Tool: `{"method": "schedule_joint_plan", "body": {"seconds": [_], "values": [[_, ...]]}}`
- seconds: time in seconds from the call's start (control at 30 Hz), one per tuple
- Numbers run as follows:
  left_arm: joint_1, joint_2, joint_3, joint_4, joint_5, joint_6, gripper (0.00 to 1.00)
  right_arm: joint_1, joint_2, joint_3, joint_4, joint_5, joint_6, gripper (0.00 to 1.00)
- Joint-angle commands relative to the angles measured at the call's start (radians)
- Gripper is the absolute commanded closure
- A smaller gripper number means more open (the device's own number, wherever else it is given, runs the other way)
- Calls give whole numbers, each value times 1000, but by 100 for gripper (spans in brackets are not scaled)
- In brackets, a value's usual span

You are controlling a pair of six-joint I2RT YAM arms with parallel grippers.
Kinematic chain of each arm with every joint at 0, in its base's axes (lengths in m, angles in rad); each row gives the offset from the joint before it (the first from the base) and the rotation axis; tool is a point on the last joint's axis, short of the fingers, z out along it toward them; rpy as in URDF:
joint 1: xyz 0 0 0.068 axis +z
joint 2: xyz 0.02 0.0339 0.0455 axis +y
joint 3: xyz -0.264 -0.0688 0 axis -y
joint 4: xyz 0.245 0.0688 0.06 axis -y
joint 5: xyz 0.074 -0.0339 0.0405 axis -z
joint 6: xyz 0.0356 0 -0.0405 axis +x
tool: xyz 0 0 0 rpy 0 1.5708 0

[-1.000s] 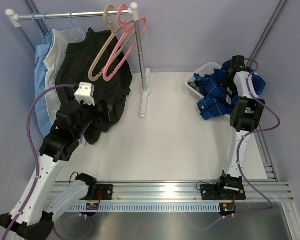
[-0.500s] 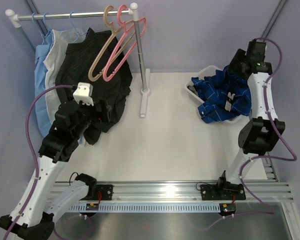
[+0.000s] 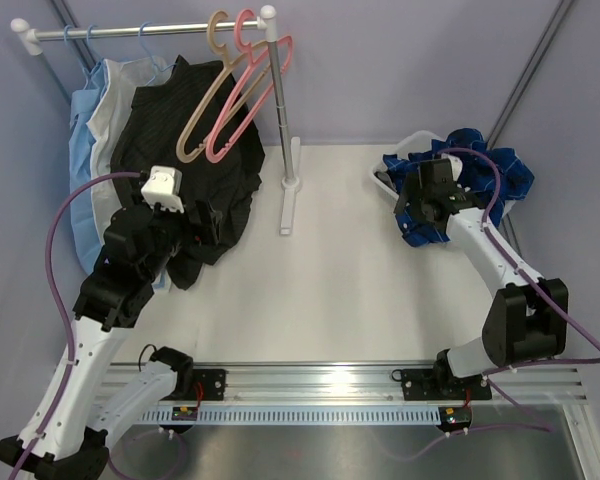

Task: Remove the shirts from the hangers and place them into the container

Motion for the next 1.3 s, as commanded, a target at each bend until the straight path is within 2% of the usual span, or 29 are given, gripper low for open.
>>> {"method": "schedule_joint_plan", "body": {"seconds": [0.0, 0.1, 0.2, 0.47, 0.57, 0.6, 0.7, 0.73, 0.83, 1.03, 1.27], "values": [[7, -13, -9, 67, 40, -13, 4, 5, -62, -123, 99, 139, 118, 5], [10, -12, -7, 67, 46, -17, 4, 7, -33, -137, 100, 194, 169, 2], [10, -13, -10, 66, 45, -18, 4, 7, 16, -131, 120, 193, 208, 4], [11, -16, -15, 67, 39, -15, 4, 7, 114, -127, 177, 243, 306, 21], [11, -16, -16, 66, 42, -15, 4, 8, 123, -127, 192, 251, 313, 37], [10, -16, -16, 67, 42, -15, 4, 7, 122, -125, 195, 257, 312, 48], [11, -21, -16, 67, 39, -13, 4, 8, 117, -117, 192, 280, 301, 68], [11, -21, -16, 67, 39, -13, 4, 8, 111, -116, 194, 283, 291, 83], [11, -20, -16, 67, 39, -13, 4, 8, 85, -108, 194, 291, 272, 100], [11, -20, -16, 66, 37, -14, 4, 7, 22, -84, 203, 277, 219, 100], [11, -18, -18, 67, 33, -10, 4, 5, 4, 83, 151, 201, 159, 100]]}}
